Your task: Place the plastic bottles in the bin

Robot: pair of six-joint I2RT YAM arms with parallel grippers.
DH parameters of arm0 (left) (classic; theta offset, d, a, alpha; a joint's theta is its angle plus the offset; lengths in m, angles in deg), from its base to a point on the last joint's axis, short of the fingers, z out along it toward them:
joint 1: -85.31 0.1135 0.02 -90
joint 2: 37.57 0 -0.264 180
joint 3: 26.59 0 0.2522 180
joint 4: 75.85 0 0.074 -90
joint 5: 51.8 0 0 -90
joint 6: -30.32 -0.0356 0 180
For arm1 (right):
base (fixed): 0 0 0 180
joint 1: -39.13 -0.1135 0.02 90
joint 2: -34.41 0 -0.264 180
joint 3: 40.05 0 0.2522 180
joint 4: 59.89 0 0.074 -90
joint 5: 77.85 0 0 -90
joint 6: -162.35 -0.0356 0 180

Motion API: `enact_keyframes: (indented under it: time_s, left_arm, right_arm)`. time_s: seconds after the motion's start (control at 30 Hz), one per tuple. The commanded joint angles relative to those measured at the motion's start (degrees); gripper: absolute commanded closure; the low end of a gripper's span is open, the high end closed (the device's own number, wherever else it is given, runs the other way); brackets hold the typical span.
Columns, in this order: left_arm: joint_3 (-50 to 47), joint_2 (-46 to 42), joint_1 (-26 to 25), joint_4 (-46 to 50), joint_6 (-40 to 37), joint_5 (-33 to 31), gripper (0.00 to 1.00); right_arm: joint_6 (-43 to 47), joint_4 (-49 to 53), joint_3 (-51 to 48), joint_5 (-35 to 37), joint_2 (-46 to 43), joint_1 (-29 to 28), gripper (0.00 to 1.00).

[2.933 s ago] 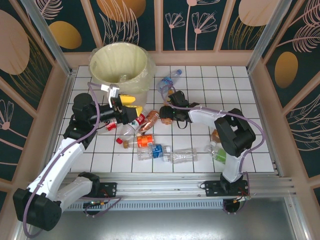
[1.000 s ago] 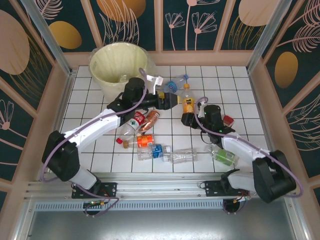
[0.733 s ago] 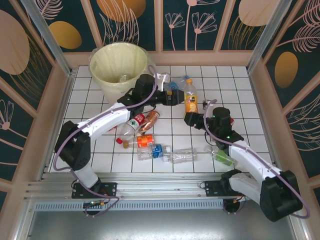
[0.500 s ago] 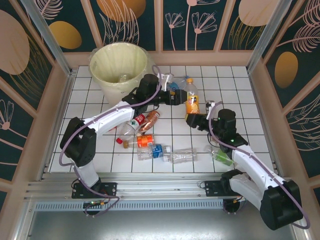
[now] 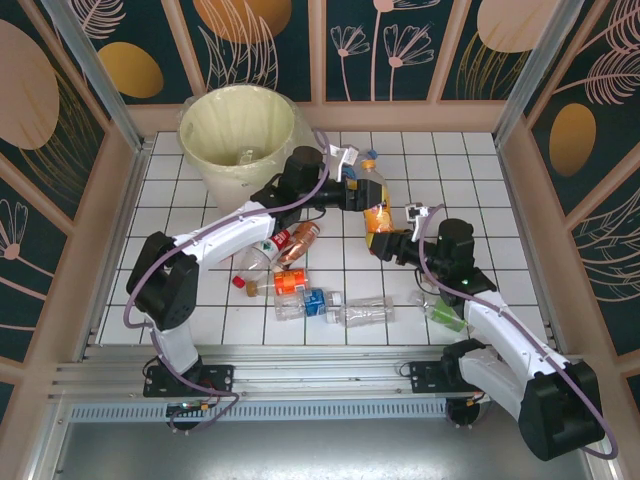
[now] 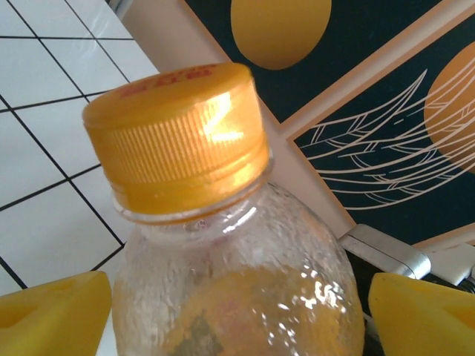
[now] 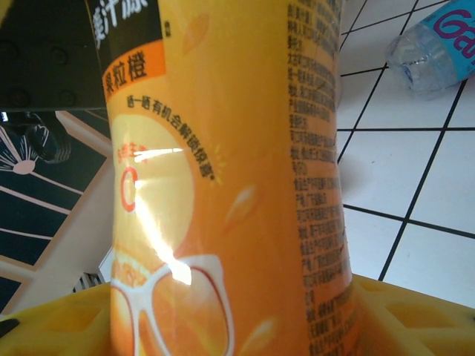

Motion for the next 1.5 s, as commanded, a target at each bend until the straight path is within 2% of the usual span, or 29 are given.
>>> enact_keyframes:
  time_s: [0.0, 0.13, 0.2, 0.27, 0.43, 0.53, 0.73, 0.93, 1.23, 1.47]
  left_arm:
    - [2.1, 1.0, -0.4, -1.9, 0.6, 1.7, 0.17]
    - [2.6, 0.9, -0.5, -1.5, 0.9, 1.9, 0.25]
    - [2.7, 0.8, -0.5, -1.6, 1.2, 1.9, 0.34]
    - [2.7, 0.6, -0.5, -2.1, 1.8, 2.2, 0.39]
    - [3.3, 0.3, -0.5, -2.5, 3.4, 3.0, 0.43]
    - [3.1, -0.9, -0.5, -1.6, 3.0, 2.0, 0.43]
    - [5.6, -3.3, -0.4, 5.8, -0.1, -5.6, 0.44]
    - [13.8, -3.0, 1.4, 15.2, -1.9, -11.5, 0.46]
    - [25.6, -5.7, 6.7, 27.8, -8.2, -21.5, 0.45]
    - [30.6, -10.1, 11.9, 35.4, -14.4, -34.0, 0.45]
  right_arm:
    - [1.1, -3.0, -0.6, -1.6, 0.5, 0.4, 0.37]
    - [1.4, -2.0, -0.3, 0.3, 1.9, 0.4, 0.38]
    - [1.5, -1.7, -0.1, 0.9, 2.4, 0.4, 0.38]
    - [1.6, -1.6, 0.0, 1.1, 2.7, 0.4, 0.38]
    - [1.7, -1.9, -0.1, 1.0, 3.1, 0.4, 0.36]
    - [1.7, -2.1, 0.0, 0.7, 3.1, 0.3, 0.30]
    - [2.0, -0.9, 0.2, 0.6, -1.0, 0.1, 0.12]
    - [3.2, 2.1, 1.2, 0.6, -5.9, 0.0, 0.04]
    - [3.4, 5.4, 1.7, 2.6, -9.7, -0.2, 0.03]
    - [3.5, 7.0, 2.8, 3.8, -10.0, -0.5, 0.03]
